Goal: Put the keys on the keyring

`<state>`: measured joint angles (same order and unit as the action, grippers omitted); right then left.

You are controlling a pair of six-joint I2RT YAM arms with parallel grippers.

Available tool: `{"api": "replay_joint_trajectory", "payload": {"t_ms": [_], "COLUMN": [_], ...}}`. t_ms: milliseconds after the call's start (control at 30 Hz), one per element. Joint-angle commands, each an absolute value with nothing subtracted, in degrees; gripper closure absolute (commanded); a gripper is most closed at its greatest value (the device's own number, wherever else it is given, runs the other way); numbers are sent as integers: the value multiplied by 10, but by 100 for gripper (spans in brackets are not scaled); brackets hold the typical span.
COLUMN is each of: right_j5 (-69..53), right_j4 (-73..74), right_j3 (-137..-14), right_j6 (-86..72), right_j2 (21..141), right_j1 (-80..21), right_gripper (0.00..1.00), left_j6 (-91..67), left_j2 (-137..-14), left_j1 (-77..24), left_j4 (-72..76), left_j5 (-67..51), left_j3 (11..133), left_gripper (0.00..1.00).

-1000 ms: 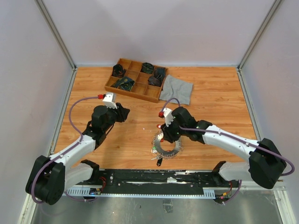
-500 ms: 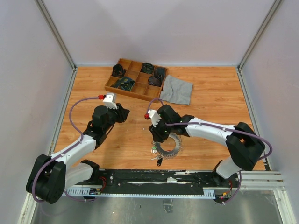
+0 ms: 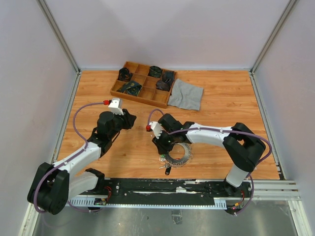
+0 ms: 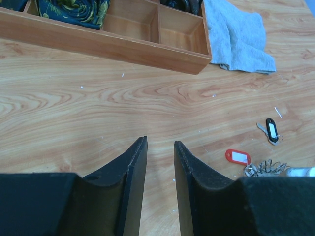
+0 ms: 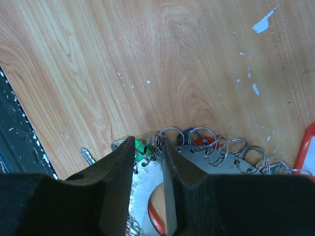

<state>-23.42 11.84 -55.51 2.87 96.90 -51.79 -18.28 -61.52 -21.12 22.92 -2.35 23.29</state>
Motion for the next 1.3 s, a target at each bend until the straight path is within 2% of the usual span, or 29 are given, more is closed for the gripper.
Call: {"api": "replay_joint_trajectory", "payload": {"t_ms": [0, 300, 633, 900, 1133, 1267], "right_j5": [-237, -212, -237, -260, -296, -296], "right_j4": [127, 116, 74, -44, -217, -257], "right_j3": [-569, -541, -482, -391, -271, -237], "right_j6": [36, 36, 96, 127, 171, 205], "right_j2": [970, 937, 829, 711, 610, 564], "right_j1": [-527, -526, -520, -510, -504, -504], "right_gripper": [73, 99, 99, 99, 98, 98], "left_j6": [-176, -177, -176, -177, -173, -169], "left_j2": [-613, -613, -613, -613, -613, -610], "left_j1": [-207, -207, -207, -207, -207, -207], "left_j4": [234, 235, 236, 238, 258, 289], "left_j5": [-16, -16, -17, -23, -79, -146], "left_j3": [227, 227, 226, 227, 224, 217], "left_gripper": [66, 66, 65, 66, 68, 69]}}
